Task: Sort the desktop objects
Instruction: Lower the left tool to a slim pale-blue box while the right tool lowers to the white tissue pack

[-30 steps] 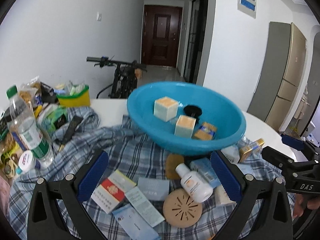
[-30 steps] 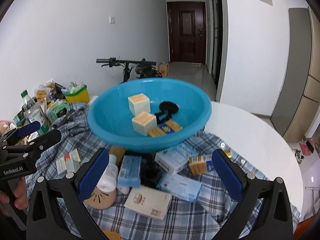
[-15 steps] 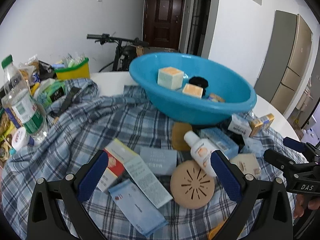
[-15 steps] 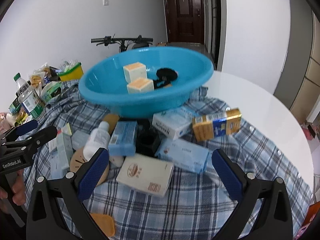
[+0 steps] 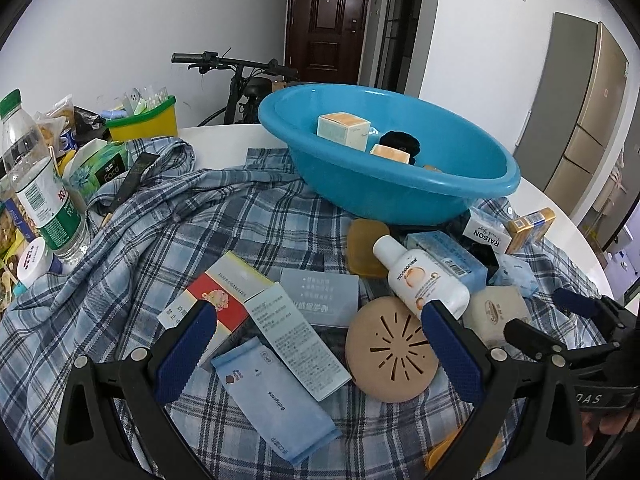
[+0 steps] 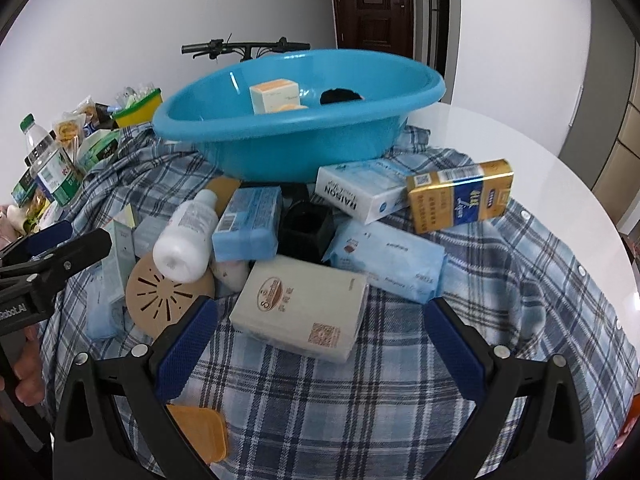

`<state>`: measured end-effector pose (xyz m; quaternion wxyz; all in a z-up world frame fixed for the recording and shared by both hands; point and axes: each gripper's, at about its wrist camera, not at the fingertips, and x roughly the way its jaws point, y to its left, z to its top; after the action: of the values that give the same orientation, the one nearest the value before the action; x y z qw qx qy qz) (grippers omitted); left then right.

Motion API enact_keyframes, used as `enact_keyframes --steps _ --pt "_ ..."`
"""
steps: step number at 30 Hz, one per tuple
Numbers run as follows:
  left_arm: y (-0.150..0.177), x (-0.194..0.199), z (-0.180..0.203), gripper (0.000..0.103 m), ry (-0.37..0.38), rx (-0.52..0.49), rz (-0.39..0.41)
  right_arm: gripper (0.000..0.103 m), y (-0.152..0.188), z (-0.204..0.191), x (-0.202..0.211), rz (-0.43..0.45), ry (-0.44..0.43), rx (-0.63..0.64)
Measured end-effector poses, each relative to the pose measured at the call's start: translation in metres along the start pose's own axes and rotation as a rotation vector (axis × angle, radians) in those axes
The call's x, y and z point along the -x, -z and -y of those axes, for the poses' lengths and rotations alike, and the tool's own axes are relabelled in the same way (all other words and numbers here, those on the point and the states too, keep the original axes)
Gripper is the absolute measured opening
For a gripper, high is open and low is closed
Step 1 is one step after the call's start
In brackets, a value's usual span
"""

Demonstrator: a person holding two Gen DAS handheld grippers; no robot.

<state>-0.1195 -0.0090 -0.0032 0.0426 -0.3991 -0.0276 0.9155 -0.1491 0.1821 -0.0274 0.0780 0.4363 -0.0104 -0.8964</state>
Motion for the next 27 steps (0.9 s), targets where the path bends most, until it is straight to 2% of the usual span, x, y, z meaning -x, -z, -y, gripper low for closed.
enact_keyframes --steps 9,15,27 --pt "0.003 -0.005 -0.011 0.103 -0.003 0.014 -0.009 0.102 0.0 -0.008 -0.016 -0.037 0.036 -0.045" --pt "0.005 -0.009 -0.021 0.103 0.0 0.036 -0.019 0.102 -0.001 -0.013 -0.029 -0.052 0.091 -0.056" --pt "0.006 -0.014 -0.026 0.103 0.009 0.047 -0.028 0.102 -0.002 -0.008 -0.056 -0.087 0.147 -0.09"
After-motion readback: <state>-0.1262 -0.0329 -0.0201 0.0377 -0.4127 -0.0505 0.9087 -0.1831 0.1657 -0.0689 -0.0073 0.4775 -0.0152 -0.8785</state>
